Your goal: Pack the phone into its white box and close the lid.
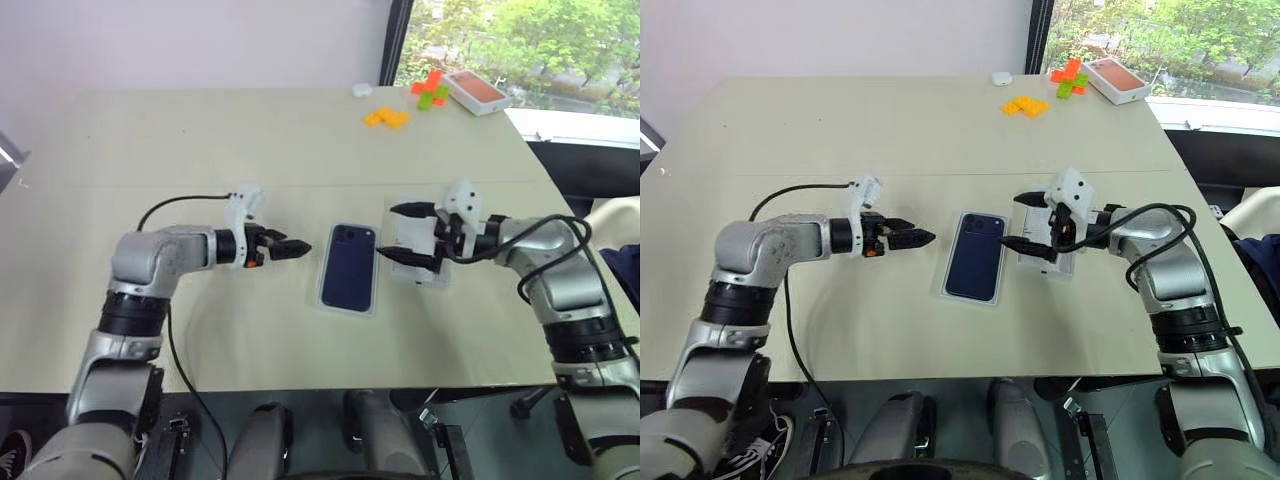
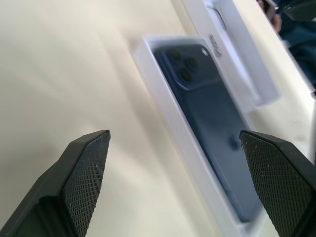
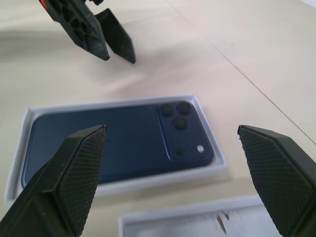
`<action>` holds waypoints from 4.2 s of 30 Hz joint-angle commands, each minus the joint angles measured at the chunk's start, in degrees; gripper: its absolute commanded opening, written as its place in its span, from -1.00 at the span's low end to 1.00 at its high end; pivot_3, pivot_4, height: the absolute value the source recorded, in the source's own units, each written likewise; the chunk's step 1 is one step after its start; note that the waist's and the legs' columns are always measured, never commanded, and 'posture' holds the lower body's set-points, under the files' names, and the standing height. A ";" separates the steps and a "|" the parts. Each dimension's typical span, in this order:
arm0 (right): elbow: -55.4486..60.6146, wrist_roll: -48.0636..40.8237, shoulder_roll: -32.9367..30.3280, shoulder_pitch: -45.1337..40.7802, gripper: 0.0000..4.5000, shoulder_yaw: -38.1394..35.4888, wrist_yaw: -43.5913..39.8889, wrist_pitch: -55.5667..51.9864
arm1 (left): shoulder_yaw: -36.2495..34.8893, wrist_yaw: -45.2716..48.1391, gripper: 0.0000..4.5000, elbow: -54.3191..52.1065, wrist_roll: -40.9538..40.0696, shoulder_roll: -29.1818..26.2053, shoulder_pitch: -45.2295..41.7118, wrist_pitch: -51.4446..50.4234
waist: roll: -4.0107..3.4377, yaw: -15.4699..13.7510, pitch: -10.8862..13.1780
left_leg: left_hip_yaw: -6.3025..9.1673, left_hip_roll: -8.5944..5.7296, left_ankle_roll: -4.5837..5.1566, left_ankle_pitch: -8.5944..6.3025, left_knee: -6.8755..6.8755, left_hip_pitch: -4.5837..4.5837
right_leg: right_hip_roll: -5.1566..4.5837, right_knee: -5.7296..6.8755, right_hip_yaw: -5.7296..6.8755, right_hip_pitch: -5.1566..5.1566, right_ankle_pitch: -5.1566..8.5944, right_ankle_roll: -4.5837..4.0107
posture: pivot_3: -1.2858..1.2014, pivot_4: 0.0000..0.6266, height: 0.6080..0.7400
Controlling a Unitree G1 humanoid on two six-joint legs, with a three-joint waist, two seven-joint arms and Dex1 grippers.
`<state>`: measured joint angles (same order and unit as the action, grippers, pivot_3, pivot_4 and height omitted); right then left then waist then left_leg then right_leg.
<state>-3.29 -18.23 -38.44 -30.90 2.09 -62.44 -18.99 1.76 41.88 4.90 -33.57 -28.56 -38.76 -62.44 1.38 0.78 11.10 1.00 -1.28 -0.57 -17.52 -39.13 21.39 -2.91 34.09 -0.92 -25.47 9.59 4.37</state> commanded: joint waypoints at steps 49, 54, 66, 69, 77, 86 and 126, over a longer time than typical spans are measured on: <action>4.85 1.03 13.17 -18.86 0.98 -8.19 38.36 -67.93 | -9.73 22.98 1.00 -7.98 1.02 -8.87 18.22 41.42 | -0.06 0.26 0.00 | -0.38 0.13 0.26 -0.14 -0.02 0.01 | 0.01 0.01 -0.14 -0.13 -0.02 -0.03 | 0.03 -0.52 1.00; 0.45 2.73 14.79 -20.05 0.98 -6.91 42.28 -67.23 | -8.65 24.49 1.00 -9.10 1.97 -10.00 19.50 42.83 | -0.06 0.21 0.00 | -0.43 0.10 0.31 -0.17 -0.02 0.03 | -0.01 -0.03 -0.15 -0.12 -0.02 -0.03 | 0.03 -0.52 1.00; -5.91 5.27 15.25 -22.29 0.98 -4.55 46.59 -65.33 | -7.73 26.41 1.00 -12.00 2.45 -13.24 23.24 42.10 | -0.07 0.37 0.00 | -0.48 0.12 0.44 -0.24 0.00 0.05 | 0.03 -0.03 -0.18 -0.19 -0.01 -0.02 | 0.03 -0.52 1.00; -6.38 5.84 14.72 -22.84 0.98 -2.41 46.55 -64.31 | -7.58 25.74 1.00 -12.25 2.23 -12.54 22.72 41.94 | -0.08 0.40 0.00 | -0.48 0.13 0.44 -0.24 0.00 0.06 | 0.04 -0.03 -0.18 -0.19 -0.01 -0.01 | 0.03 -0.52 1.00; -3.71 6.01 14.60 -21.55 0.98 1.18 46.42 -66.06 | -7.13 24.56 1.00 -11.80 2.86 -11.37 21.71 42.21 | -0.08 0.40 0.01 | -0.48 0.13 0.44 -0.24 0.00 0.06 | 0.04 -0.03 -0.18 -0.19 -0.01 -0.01 | 0.03 -0.52 1.00; 1.42 5.55 13.18 -18.80 -0.05 3.50 45.55 -67.13 | -7.07 24.03 1.00 -11.79 2.81 -10.69 21.73 42.29 | -0.08 0.36 0.01 | -0.48 0.14 0.44 -0.24 0.00 0.07 | 0.04 -0.05 -0.18 -0.19 -0.01 -0.01 | 0.03 -0.52 1.00; 1.75 -55.82 14.02 -13.09 0.23 -14.92 103.51 -73.51 | -5.70 22.89 1.00 -11.34 2.89 -9.36 20.82 41.95 | -0.07 0.33 0.00 | -0.52 0.23 0.48 -0.26 0.00 0.10 | 0.14 -0.15 -0.29 -0.18 0.02 0.00 | 0.03 -0.52 1.00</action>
<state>-1.52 -71.23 -23.57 -42.18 -12.34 39.20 -92.11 -3.45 64.79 -5.35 -30.42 -37.92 -17.67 -20.92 1.31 1.11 11.10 0.47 -1.06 -0.08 -17.78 -39.13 21.50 -2.77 33.92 -1.21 -25.65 9.61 4.37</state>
